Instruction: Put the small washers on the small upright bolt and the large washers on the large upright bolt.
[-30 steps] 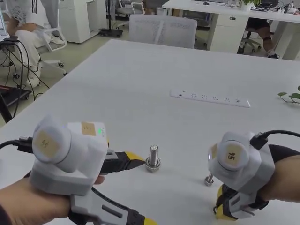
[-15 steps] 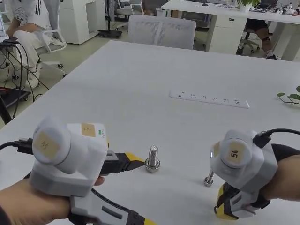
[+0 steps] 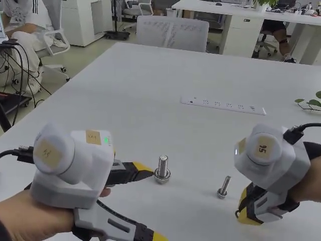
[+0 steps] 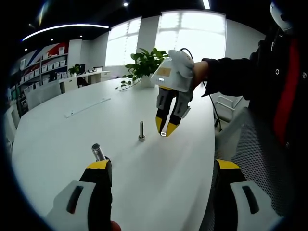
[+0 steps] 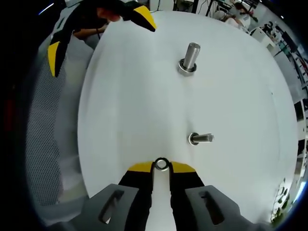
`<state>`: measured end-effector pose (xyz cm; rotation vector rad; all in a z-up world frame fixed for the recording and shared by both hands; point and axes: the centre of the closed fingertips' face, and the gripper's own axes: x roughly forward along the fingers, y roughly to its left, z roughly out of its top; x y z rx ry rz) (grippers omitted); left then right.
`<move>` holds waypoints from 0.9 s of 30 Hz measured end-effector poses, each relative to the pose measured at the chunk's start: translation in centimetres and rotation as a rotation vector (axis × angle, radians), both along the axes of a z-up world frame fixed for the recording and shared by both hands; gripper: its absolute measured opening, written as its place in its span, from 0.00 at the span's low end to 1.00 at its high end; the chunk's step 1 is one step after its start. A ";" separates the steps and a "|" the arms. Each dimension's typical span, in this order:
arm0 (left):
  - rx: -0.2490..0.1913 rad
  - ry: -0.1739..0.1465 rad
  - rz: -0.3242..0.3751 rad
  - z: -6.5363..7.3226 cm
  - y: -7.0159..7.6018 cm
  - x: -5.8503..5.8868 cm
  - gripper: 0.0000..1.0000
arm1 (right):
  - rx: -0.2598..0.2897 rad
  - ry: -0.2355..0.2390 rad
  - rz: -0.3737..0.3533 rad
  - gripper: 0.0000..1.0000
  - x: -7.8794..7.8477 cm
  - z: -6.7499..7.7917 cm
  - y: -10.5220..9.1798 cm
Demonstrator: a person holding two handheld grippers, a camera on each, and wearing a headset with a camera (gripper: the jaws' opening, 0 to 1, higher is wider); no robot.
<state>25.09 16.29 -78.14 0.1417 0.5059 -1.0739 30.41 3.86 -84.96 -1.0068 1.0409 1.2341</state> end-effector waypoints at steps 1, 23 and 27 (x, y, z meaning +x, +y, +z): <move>0.001 0.000 0.000 0.0 0.0 0.0 0.87 | -0.001 -0.006 -0.001 0.13 0.1 0.3 -0.1; -0.002 -0.003 0.003 -0.1 0.0 0.2 0.87 | 0.006 -0.092 0.032 0.13 2.7 4.7 0.5; -0.002 -0.002 0.004 -0.1 0.0 0.1 0.87 | 0.005 -0.104 0.042 0.13 3.2 5.3 0.8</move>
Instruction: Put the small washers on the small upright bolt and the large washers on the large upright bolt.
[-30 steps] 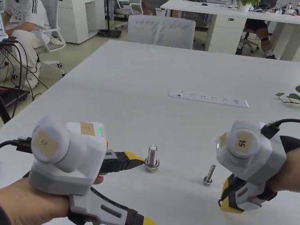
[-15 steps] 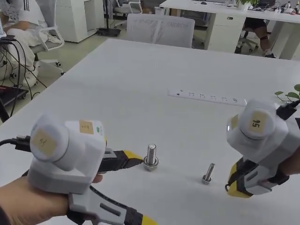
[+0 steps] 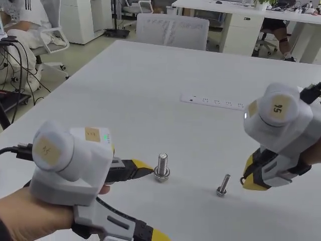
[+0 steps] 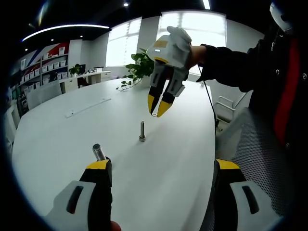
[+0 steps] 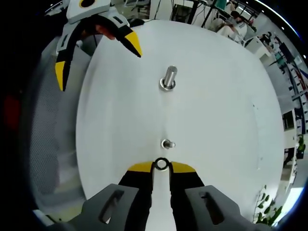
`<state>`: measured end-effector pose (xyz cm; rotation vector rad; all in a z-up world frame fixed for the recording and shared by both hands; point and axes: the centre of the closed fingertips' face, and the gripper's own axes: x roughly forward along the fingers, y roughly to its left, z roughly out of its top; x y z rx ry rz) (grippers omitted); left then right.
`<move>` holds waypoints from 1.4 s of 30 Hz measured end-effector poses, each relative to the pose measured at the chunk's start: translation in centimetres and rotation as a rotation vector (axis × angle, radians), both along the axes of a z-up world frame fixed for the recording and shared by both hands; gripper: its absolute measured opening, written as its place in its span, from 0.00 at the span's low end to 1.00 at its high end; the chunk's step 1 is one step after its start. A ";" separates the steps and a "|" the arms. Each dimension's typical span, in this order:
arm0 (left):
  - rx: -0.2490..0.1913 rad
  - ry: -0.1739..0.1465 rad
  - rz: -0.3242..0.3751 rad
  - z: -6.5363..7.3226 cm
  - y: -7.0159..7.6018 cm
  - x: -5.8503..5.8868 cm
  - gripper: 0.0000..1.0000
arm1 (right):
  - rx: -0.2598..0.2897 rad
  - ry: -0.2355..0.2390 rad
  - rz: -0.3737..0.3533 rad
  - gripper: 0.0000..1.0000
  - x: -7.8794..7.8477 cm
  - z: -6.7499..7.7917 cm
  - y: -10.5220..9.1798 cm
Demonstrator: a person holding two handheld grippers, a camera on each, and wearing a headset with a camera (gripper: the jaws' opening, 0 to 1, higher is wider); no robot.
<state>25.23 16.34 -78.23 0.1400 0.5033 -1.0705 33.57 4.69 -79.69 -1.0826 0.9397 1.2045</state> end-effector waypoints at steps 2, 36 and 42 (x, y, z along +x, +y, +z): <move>0.001 0.000 0.000 0.0 0.0 0.0 0.87 | 0.000 -0.005 0.008 0.13 0.2 0.4 0.3; 0.001 0.011 0.008 -0.2 0.2 0.1 0.87 | -0.054 0.064 0.101 0.13 1.8 -1.3 2.0; 0.001 0.013 0.010 -0.3 0.2 0.2 0.87 | -0.062 0.073 0.106 0.13 1.8 -1.7 2.1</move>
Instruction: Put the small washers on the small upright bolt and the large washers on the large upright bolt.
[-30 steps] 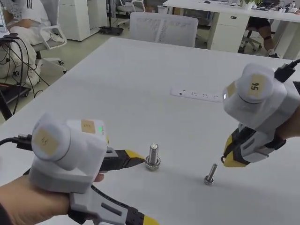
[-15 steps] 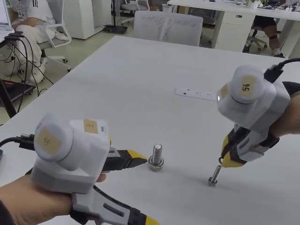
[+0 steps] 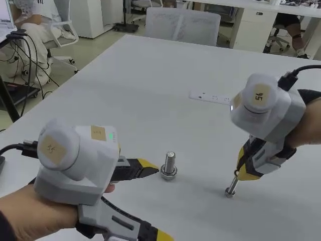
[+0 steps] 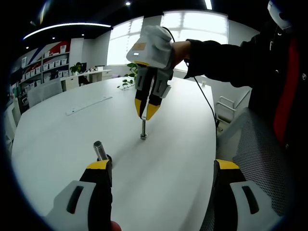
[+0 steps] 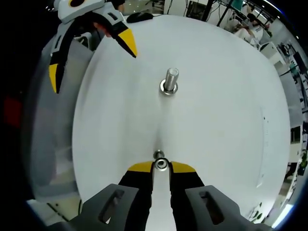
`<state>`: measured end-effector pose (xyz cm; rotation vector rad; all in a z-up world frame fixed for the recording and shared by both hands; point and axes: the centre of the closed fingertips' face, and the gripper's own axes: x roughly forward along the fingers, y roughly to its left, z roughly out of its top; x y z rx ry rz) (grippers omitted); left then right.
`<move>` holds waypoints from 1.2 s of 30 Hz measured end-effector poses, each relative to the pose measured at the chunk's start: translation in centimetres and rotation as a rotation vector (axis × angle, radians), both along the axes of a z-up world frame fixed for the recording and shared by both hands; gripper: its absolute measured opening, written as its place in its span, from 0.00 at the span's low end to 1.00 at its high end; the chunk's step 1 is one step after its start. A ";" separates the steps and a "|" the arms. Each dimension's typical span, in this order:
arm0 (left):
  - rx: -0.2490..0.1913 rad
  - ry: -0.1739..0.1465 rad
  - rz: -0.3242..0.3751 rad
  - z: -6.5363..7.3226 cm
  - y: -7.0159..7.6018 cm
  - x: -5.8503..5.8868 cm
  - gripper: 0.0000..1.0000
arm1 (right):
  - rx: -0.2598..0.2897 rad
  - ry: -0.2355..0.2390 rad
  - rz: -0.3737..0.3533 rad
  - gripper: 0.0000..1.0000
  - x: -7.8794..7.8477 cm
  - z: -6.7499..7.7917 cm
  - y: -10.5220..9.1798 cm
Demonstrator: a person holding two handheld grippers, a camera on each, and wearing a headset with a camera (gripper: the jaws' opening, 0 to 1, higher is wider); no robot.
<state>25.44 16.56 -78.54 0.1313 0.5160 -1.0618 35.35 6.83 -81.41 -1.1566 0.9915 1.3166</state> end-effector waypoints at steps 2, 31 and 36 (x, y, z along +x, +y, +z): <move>0.000 0.001 0.001 0.0 0.0 0.0 0.87 | -0.002 0.002 0.003 0.13 -0.1 -0.1 0.1; 0.005 0.009 0.000 -0.3 0.2 0.0 0.86 | -0.024 0.028 -0.011 0.13 0.2 -3.1 0.2; 0.005 0.009 0.002 -0.3 0.3 0.0 0.86 | -0.028 0.031 -0.012 0.13 0.3 -3.9 0.3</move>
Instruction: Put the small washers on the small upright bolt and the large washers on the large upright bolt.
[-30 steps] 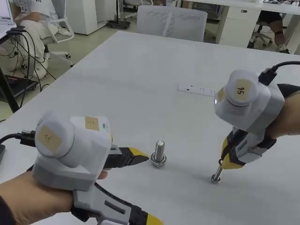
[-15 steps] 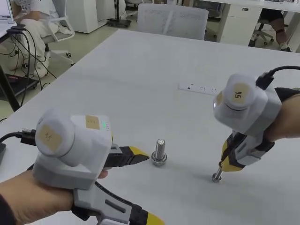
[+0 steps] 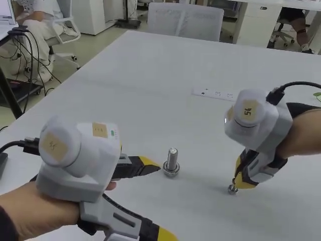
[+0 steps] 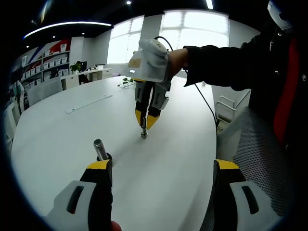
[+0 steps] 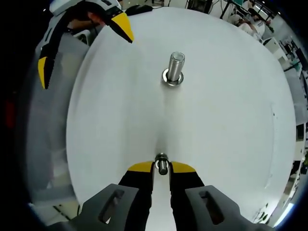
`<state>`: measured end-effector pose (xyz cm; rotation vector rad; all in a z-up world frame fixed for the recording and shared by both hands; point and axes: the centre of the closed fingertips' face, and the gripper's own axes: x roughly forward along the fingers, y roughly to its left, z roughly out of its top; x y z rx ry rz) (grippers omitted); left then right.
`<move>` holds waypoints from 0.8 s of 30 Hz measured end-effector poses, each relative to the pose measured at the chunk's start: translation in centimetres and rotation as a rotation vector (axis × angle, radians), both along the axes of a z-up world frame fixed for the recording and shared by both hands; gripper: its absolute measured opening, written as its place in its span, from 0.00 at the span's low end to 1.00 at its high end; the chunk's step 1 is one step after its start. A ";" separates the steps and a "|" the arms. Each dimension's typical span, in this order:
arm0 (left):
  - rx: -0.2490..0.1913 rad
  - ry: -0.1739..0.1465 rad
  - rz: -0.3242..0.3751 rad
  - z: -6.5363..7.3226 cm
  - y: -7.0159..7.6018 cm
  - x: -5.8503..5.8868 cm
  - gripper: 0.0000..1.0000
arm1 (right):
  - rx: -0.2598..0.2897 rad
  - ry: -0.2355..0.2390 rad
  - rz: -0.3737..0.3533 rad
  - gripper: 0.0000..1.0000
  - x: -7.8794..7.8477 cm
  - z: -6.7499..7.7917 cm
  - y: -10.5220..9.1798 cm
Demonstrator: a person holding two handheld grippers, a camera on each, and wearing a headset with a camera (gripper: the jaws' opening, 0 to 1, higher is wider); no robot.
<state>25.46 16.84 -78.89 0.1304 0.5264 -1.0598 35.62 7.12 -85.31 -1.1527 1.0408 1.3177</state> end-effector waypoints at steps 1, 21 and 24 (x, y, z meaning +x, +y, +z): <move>0.000 0.000 0.000 0.0 0.0 0.0 0.86 | -0.001 0.002 -0.003 0.13 0.0 -0.2 0.0; 0.003 0.005 -0.001 -0.2 0.0 -0.1 0.86 | -0.007 -0.002 -0.006 0.14 0.0 -1.6 -0.2; 0.004 0.005 -0.001 -0.1 0.0 -0.2 0.86 | -0.005 -0.002 -0.009 0.14 0.0 -1.6 -0.2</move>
